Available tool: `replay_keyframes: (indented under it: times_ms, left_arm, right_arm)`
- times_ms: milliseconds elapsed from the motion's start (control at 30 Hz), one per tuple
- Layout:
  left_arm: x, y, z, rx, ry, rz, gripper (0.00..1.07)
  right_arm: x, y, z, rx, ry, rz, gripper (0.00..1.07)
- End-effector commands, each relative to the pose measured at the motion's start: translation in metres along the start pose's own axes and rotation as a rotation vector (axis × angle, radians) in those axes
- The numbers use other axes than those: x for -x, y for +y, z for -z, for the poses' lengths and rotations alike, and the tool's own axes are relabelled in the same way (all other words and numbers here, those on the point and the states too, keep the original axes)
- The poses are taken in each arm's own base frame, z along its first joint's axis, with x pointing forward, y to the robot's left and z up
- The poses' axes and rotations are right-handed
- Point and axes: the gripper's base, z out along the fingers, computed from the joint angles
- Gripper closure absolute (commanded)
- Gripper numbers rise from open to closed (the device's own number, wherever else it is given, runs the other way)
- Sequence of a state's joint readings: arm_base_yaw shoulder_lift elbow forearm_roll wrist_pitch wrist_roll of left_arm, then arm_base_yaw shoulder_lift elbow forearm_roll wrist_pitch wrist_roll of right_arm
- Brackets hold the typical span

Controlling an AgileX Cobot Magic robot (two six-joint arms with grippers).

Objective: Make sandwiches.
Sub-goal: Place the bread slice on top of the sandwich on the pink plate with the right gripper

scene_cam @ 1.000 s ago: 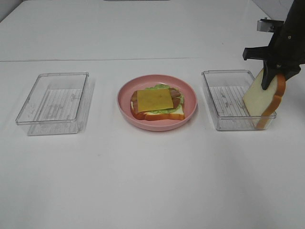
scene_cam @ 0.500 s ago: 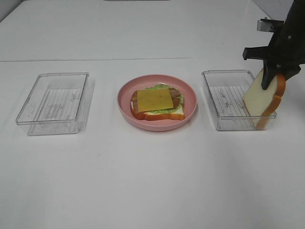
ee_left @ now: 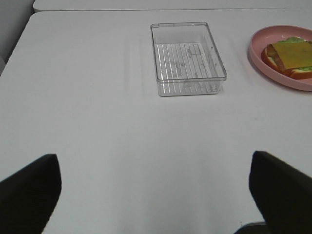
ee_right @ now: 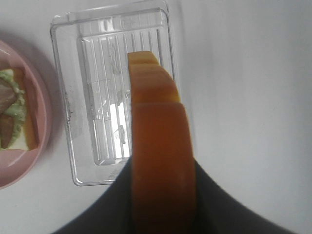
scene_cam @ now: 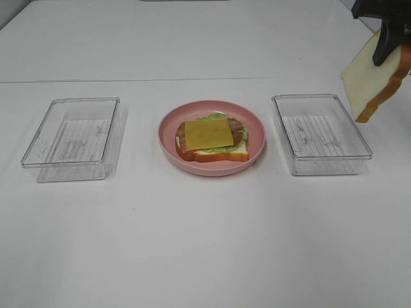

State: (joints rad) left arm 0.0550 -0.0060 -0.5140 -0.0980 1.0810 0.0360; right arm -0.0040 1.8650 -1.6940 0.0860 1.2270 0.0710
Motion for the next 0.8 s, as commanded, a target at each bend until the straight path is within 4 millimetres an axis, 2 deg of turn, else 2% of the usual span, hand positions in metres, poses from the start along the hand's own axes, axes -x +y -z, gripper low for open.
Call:
replay_keyframes:
  times_ms: [33,100,167,367,533,700,767,800]
  left_arm:
    - [-0.001,-0.001,0.002,-0.007,-0.023,0.002,0.07]
    - [-0.001,-0.001,0.002,-0.007,-0.023,0.002,0.07]
    - [-0.001,-0.001,0.002,-0.007,-0.023,0.002,0.07]
    - [-0.001,-0.001,0.002,-0.007,-0.023,0.002,0.07]
    - [-0.001,-0.001,0.002,-0.007,-0.023,0.002,0.07]
    - [-0.001,-0.001,0.002,-0.007,-0.023,0.002,0.07]
    - [-0.001,-0.001,0.002,-0.007,-0.023,0.002,0.07]
    - [-0.001,-0.001,0.002,-0.007,-0.023,0.002,0.07]
  right_arm:
    - [-0.010,0.001,0.017,0.016,0.025,0.009,1.07]
    - [-0.012,0.008,0.032,0.088,-0.027,0.008,1.07]
    - [-0.012,0.011,0.034,0.115,-0.032,0.015,1.07]
    - [-0.015,0.036,0.042,0.385,-0.034,0.107,1.07]
    - [-0.010,0.045,0.045,0.494,-0.083,0.080,1.07]
    - [-0.010,0.048,0.032,0.570,-0.110,-0.009,1.07]
    - [-0.014,0.047,0.011,0.593,-0.113,-0.071,1.07]
    - [-0.014,0.047,0.011,0.593,-0.113,-0.071,1.07]
